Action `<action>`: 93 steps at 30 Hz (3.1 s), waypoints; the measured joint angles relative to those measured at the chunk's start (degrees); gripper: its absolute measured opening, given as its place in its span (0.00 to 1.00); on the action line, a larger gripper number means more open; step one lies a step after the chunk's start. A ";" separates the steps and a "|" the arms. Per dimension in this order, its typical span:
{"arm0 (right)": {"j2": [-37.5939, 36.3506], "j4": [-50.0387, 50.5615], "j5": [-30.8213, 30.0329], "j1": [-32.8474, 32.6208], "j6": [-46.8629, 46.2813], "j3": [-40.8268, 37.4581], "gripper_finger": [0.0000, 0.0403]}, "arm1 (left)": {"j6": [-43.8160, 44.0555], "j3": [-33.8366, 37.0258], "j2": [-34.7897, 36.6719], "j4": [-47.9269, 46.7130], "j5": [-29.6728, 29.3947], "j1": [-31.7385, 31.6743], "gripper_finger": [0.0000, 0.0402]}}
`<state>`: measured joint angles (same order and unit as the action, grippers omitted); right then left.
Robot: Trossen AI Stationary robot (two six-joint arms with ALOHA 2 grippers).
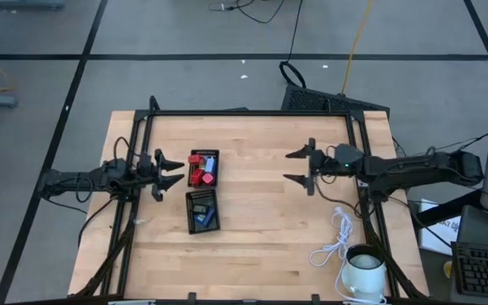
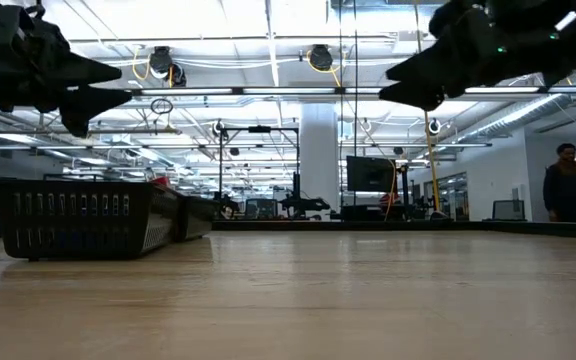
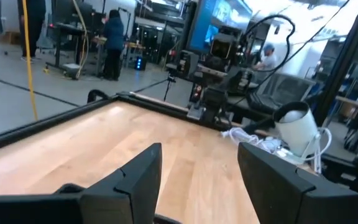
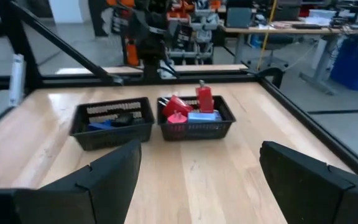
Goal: Pick & Place Office items
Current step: Return to Home Position
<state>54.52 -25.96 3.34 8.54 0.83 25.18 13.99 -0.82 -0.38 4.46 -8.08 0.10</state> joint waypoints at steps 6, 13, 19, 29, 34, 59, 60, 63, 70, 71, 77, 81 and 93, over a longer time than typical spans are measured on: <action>-7.81 -1.20 1.67 -0.01 -2.08 -5.57 0.78 | -2.92 0.00 0.02 -0.05 -0.04 0.00 0.53; -16.03 -6.81 0.88 0.04 -4.03 -13.47 0.78 | -3.24 -0.02 0.02 -0.05 -0.04 0.00 0.53; -24.95 -0.94 -1.95 0.06 -4.61 -15.22 0.78 | -3.21 -0.02 0.02 -0.07 -0.02 0.00 0.53; -41.01 3.69 -7.27 0.00 -4.68 -21.30 0.78 | -3.19 -0.02 0.02 -0.05 0.00 0.00 0.53; -44.78 4.12 -8.03 -0.01 -4.60 -24.07 0.78 | -3.20 -0.05 0.02 -0.05 0.00 0.00 0.53; -44.87 12.55 -7.83 -0.01 -3.13 -24.30 0.78 | -3.21 -0.09 0.02 0.04 0.02 0.00 0.53; -44.87 12.57 -7.83 -0.01 -3.13 -24.32 0.78 | -3.27 -0.09 0.02 0.04 0.02 0.00 0.53; -44.87 12.57 -7.83 -0.01 -3.13 -24.32 0.78 | -3.26 -0.09 0.02 0.04 0.02 0.00 0.53; -44.87 12.55 -7.81 -0.01 -3.13 -24.32 0.78 | -3.25 -0.09 0.02 0.04 0.02 -0.01 0.53; -44.87 12.56 -7.81 -0.02 -3.13 -24.32 0.78 | -3.21 -0.09 0.02 0.04 0.02 -0.01 0.53; -44.87 12.55 -7.81 -0.02 -3.14 -24.33 0.78 | -3.25 -0.09 0.02 0.06 0.02 0.00 0.53; -44.87 12.56 -7.81 -0.02 -3.13 -24.34 0.78 | -3.21 -0.09 0.02 0.04 0.02 -0.02 0.53; -44.87 12.56 -7.81 -0.03 -3.13 -24.34 0.78 | -3.25 -0.09 0.02 0.06 0.02 -0.01 0.53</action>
<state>9.65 -13.39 -4.47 8.51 -2.31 0.84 10.74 -0.91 -0.36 4.51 -8.05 0.09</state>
